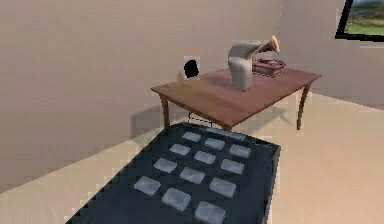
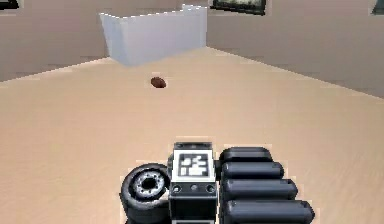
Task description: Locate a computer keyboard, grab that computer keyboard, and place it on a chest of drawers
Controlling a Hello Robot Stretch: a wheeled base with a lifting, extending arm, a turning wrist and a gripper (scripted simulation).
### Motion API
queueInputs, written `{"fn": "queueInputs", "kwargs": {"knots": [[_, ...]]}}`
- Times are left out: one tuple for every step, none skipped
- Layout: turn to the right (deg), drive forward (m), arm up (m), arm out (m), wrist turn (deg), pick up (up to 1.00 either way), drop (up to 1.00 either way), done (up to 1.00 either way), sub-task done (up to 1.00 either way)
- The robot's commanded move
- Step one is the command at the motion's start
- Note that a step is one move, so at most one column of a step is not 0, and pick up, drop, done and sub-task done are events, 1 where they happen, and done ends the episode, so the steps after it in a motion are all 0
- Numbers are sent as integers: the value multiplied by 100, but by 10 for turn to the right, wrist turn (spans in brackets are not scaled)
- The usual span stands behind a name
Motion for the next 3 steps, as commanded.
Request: {"fn": "queueInputs", "kwargs": {"knots": [[-210,0,0,0,0,0,0,0,0],[-30,0,0,0,0,0,0,0,0],[0,30,0,0,0,0,0,0,0]]}}
